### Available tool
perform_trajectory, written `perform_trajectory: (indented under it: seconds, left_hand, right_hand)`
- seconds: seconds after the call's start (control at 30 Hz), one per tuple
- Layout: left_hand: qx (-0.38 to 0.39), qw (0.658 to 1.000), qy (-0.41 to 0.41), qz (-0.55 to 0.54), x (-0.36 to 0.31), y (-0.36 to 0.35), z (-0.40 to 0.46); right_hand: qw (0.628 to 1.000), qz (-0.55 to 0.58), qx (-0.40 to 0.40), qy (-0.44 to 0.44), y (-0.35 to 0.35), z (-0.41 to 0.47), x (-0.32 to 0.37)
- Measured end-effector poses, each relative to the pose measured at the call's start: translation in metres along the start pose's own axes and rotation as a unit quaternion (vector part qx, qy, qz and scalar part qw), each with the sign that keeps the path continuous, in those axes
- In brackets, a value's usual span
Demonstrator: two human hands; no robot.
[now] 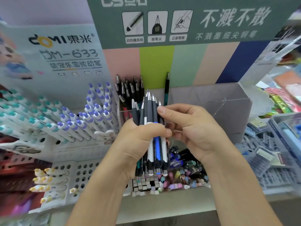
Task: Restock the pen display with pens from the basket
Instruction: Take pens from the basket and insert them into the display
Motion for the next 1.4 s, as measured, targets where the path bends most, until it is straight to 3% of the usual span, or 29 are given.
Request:
perform_trajectory:
  seconds: [0.1, 0.2, 0.33, 0.4, 0.47, 0.57, 0.67, 0.77, 0.93, 1.13, 1.2, 1.3, 1.33, 1.4]
  left_hand:
    - [0.011, 1.000, 0.022, 0.000, 0.008, 0.002, -0.003]
    - [0.036, 0.998, 0.044, -0.038, 0.010, -0.003, -0.010]
    - [0.066, 0.973, 0.109, -0.190, 0.011, -0.011, -0.017]
    - [0.055, 0.969, 0.113, -0.214, 0.010, -0.007, -0.015]
    - [0.044, 0.970, 0.106, -0.214, 0.008, -0.003, -0.015]
    - [0.034, 0.973, 0.098, -0.207, 0.007, -0.001, -0.015]
    - [0.023, 0.976, 0.089, -0.198, 0.007, 0.000, -0.013]
    - [0.019, 0.978, 0.089, -0.190, 0.010, 0.001, -0.009]
    - [0.032, 0.977, 0.088, -0.191, 0.010, 0.000, -0.005]
    - [0.039, 0.987, 0.053, -0.150, 0.004, -0.003, -0.003]
    - [0.036, 0.991, 0.026, -0.123, 0.001, -0.003, -0.003]
    - [0.019, 0.999, -0.016, -0.046, -0.003, -0.004, -0.002]
    - [0.012, 0.999, -0.022, -0.020, -0.002, -0.005, -0.002]
    - [-0.002, 1.000, -0.014, 0.004, 0.003, -0.004, 0.001]
  right_hand:
    - [0.999, -0.008, -0.043, -0.001, 0.006, 0.000, -0.003]
    - [0.994, 0.081, -0.066, 0.018, 0.012, -0.003, 0.010]
    - [0.966, 0.205, -0.114, 0.111, 0.036, -0.002, 0.047]
    - [0.947, 0.224, -0.137, 0.184, 0.048, -0.001, 0.068]
    - [0.929, 0.184, -0.168, 0.272, 0.055, 0.000, 0.088]
    - [0.904, 0.017, -0.182, 0.386, 0.040, 0.006, 0.107]
    - [0.886, -0.145, -0.148, 0.414, 0.009, 0.019, 0.099]
    - [0.859, -0.230, -0.154, 0.431, -0.005, 0.026, 0.092]
    - [0.851, -0.241, -0.220, 0.411, 0.006, 0.034, 0.087]
    - [0.854, -0.220, -0.244, 0.404, 0.017, 0.014, 0.087]
    - [0.900, -0.161, -0.234, 0.331, 0.030, -0.001, 0.079]
    - [0.982, -0.106, -0.066, 0.140, 0.009, -0.019, 0.038]
    - [0.989, -0.085, -0.028, 0.113, 0.002, -0.026, 0.029]
    - [0.993, -0.053, -0.026, 0.098, 0.003, -0.027, 0.023]
Point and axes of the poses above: each hand's wrist, its own z-axis towards the middle knuckle, its own y-axis out of the back of the hand, x = y × z, the point moved 10 cm from there along z, towards the middle knuckle, and after that the axes turned 11 degrees about -x, right-handed, at the moved point
